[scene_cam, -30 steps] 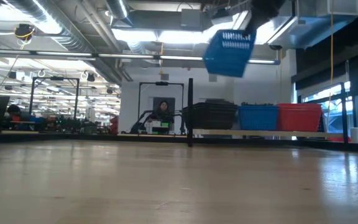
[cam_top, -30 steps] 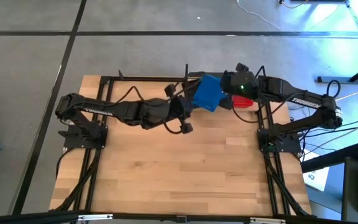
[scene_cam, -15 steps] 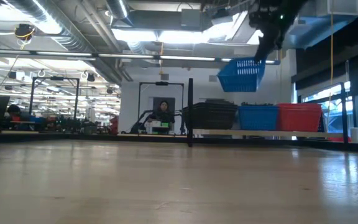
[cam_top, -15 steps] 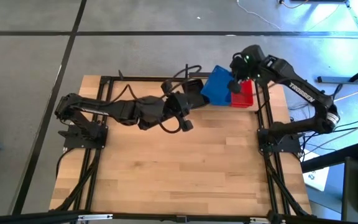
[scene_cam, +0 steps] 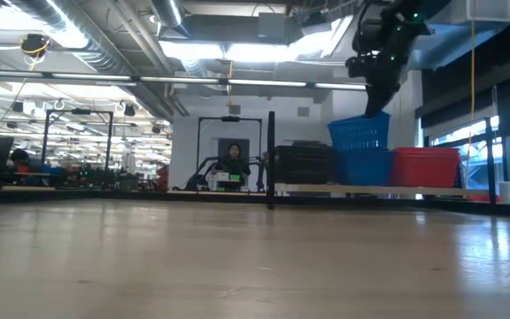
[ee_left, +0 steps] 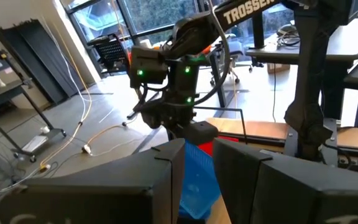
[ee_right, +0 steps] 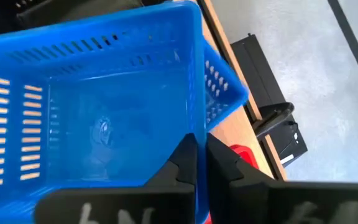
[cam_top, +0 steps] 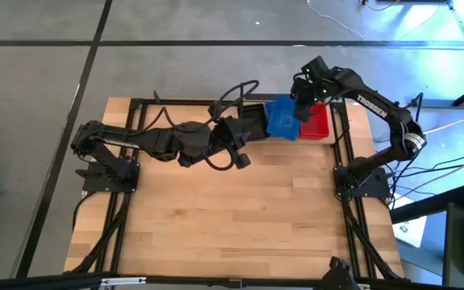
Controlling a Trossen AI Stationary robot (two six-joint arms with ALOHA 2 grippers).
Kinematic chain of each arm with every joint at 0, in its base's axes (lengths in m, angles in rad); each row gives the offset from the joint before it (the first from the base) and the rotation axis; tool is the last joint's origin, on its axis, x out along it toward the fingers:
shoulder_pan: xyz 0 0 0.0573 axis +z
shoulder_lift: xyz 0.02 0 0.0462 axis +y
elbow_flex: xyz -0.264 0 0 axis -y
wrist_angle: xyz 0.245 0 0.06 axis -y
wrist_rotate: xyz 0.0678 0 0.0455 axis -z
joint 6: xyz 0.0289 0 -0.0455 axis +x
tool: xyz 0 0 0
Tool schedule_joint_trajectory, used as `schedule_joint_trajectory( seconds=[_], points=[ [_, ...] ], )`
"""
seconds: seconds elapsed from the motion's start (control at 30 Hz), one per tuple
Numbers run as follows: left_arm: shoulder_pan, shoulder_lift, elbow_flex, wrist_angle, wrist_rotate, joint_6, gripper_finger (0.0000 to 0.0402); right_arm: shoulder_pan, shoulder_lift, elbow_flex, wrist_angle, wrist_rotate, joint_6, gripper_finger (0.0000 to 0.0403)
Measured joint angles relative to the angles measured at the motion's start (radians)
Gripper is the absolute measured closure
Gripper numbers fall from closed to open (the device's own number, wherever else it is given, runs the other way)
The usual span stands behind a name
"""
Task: Stack baskets on shelf by color
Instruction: Stack the blue bin on top of the other stacked blue bin on the shelf
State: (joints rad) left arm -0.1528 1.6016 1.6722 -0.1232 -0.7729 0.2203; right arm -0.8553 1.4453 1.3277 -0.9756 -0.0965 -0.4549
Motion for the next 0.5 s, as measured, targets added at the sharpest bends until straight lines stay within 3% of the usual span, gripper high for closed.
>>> schedule_joint_trajectory(
  seconds=[0.3,0.5],
  points=[
    [0.0,0.0,0.0,0.0,0.0,-0.001,0.0327,0.001,-0.001,0.049,-0.018,-0.007,-0.075,0.0399],
    [0.0,0.0,0.0,0.0,0.005,-0.008,0.0327,-0.005,-0.001,0.132,-0.024,-0.001,-0.262,0.0399]
  ],
)
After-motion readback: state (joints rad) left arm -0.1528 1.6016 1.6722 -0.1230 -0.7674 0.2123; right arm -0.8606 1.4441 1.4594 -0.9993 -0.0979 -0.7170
